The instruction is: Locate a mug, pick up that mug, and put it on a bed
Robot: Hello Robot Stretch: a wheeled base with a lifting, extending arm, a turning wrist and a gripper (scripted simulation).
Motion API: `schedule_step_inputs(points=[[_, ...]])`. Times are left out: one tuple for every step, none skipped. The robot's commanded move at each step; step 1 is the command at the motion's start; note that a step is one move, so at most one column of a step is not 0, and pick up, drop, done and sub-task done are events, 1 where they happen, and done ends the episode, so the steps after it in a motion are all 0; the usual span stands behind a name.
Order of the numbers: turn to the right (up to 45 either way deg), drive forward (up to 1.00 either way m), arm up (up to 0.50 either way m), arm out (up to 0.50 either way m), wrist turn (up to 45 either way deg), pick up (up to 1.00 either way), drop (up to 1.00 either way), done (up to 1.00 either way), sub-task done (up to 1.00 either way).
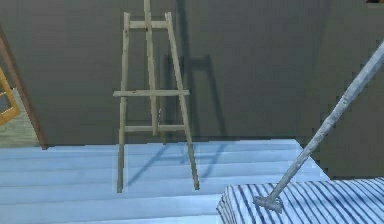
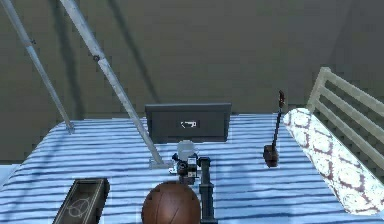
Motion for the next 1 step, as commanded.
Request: schedule_step_inputs(points=[[0.0, 0.0, 0.0, 0.0, 0.0, 0.0, 0.0, 1.0, 0.0]])
